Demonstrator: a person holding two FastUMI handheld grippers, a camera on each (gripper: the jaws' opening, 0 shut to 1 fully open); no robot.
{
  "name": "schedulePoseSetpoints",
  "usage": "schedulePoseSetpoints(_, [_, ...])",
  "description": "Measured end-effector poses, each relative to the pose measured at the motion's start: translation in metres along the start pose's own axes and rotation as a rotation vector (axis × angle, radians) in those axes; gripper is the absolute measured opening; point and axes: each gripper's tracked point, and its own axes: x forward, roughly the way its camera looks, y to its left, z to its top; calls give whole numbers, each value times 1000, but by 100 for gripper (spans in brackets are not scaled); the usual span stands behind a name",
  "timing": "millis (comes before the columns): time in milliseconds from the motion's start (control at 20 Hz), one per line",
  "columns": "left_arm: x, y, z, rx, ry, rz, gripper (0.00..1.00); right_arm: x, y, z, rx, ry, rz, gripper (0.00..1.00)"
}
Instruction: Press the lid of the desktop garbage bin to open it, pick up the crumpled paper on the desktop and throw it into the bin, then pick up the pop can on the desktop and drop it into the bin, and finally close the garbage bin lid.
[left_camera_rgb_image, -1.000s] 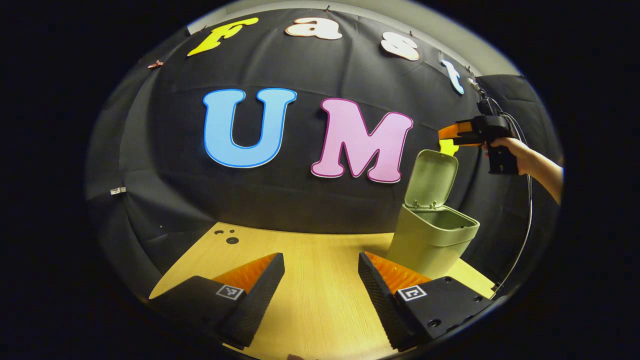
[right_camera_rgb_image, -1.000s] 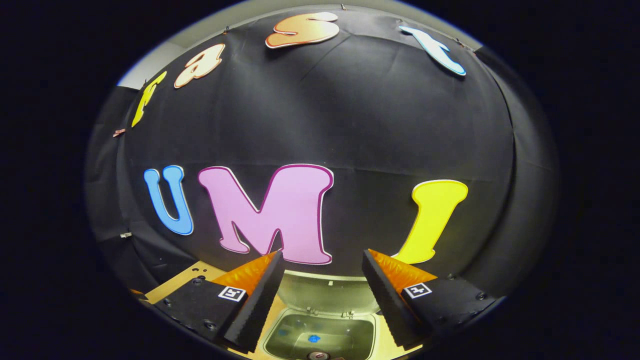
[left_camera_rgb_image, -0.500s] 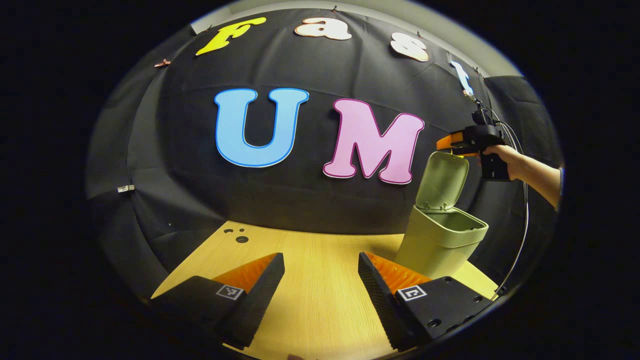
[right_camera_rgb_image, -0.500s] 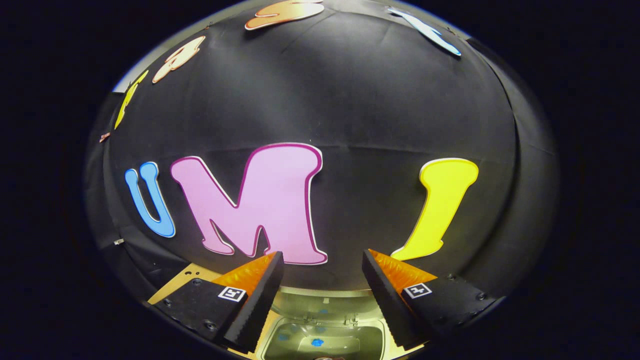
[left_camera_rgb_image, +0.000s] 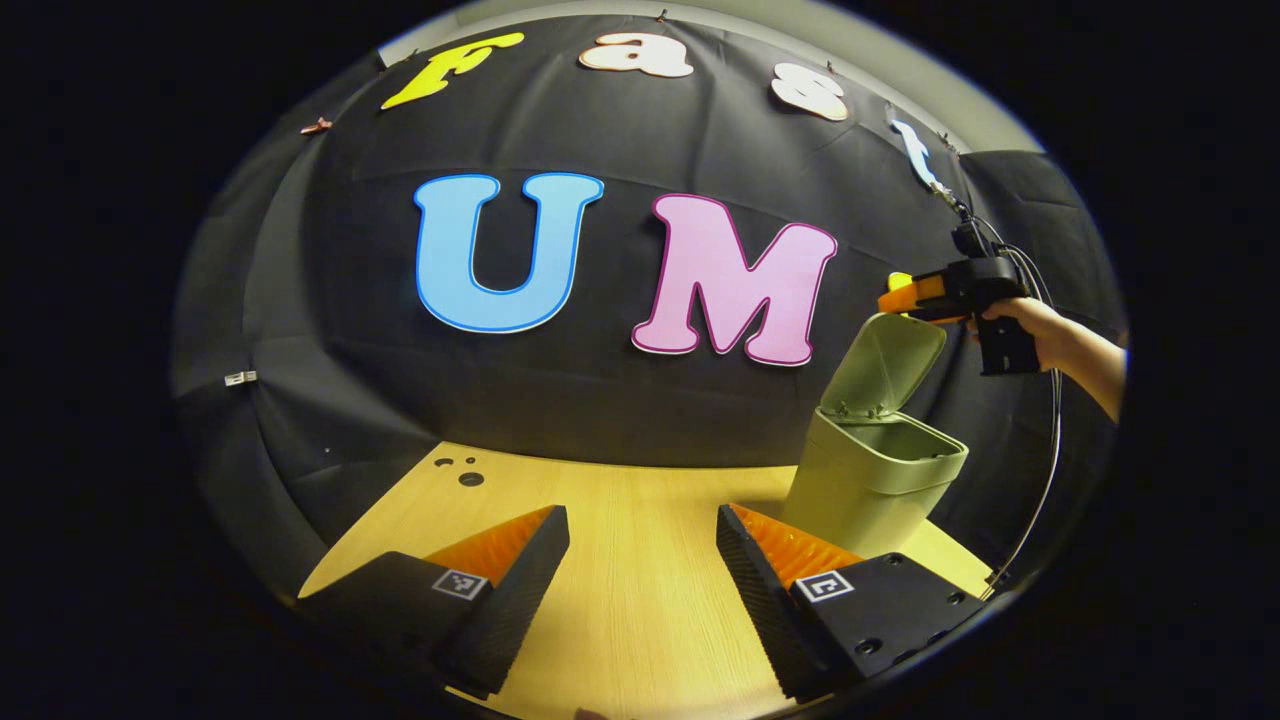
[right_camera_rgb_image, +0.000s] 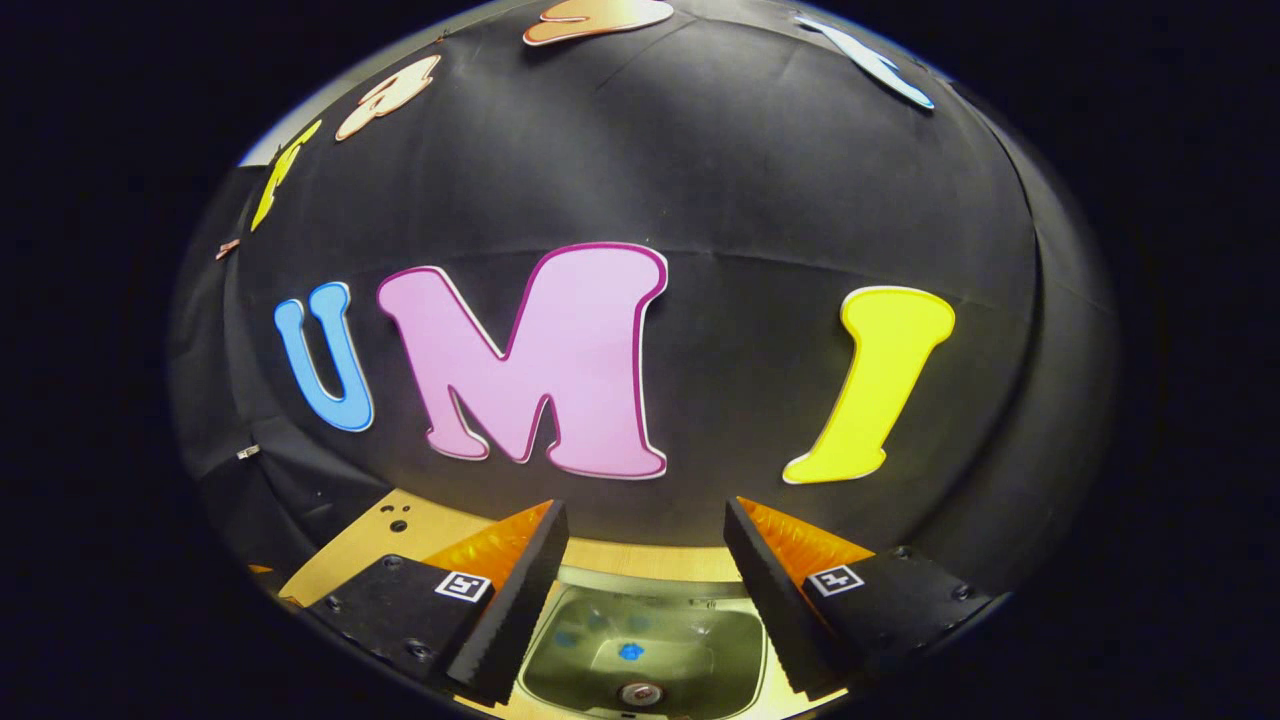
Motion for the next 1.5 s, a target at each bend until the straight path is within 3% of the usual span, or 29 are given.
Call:
schedulePoseSetpoints(700, [-1, -11, 2, 12, 2, -60, 96, -54, 15, -91, -21, 114, 45, 99])
schedulePoseSetpoints(1100, [-2, -12, 1, 13, 4, -59, 96, -55, 18, -136, 95, 176, 67, 98])
schedulePoseSetpoints(1500, [-2, -10, -2, 8, 11, -50, 96, -50, 22, -168, -27, 222, 63, 99])
